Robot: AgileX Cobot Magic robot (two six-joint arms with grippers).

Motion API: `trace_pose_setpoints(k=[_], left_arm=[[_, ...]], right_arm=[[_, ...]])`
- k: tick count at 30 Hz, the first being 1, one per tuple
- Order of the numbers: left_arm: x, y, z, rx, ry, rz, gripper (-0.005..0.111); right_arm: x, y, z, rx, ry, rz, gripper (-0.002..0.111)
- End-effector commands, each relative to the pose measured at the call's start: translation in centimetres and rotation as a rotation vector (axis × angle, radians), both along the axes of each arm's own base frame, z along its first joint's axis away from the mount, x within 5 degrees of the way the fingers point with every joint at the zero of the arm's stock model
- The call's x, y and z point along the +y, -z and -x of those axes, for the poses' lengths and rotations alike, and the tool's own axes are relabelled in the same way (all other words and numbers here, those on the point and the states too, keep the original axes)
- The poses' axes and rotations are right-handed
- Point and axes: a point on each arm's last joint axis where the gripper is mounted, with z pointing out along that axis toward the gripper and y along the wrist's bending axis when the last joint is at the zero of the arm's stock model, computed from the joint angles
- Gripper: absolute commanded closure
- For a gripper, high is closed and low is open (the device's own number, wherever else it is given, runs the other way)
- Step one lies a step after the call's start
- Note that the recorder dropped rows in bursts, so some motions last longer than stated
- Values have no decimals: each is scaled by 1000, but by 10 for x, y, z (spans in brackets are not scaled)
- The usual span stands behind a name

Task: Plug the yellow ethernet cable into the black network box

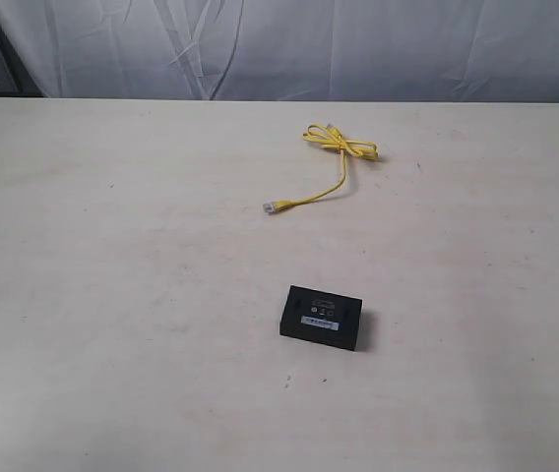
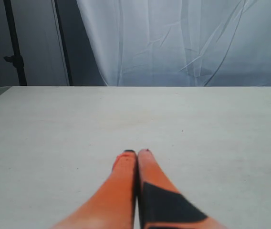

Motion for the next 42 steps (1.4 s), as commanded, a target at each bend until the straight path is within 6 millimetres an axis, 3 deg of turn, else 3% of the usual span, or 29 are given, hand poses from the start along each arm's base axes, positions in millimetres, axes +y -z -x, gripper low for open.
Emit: trace_pose_setpoints(k=[1,10,17,26,33,42], left_arm=[[0,0,0,-18,4,-32,107],[0,0,0,-18,4,-38,107],[0,0,0,-16,4,-38,107],[0,0,0,-16,4,-38,107],[0,0,0,-15,3,-45,107],[0,0,0,-15,4,-42,107]], right_arm=[[1,-26,-17,89,20,109,108],[-2,-63,-79,364,36,285,108],[-4,-66,-135,660,-18,472,108],[8,-51,-202,921,-284,568,108],[20,-31,-259,976,-490,643,109],[68,4,-337,991,-739,912,109]])
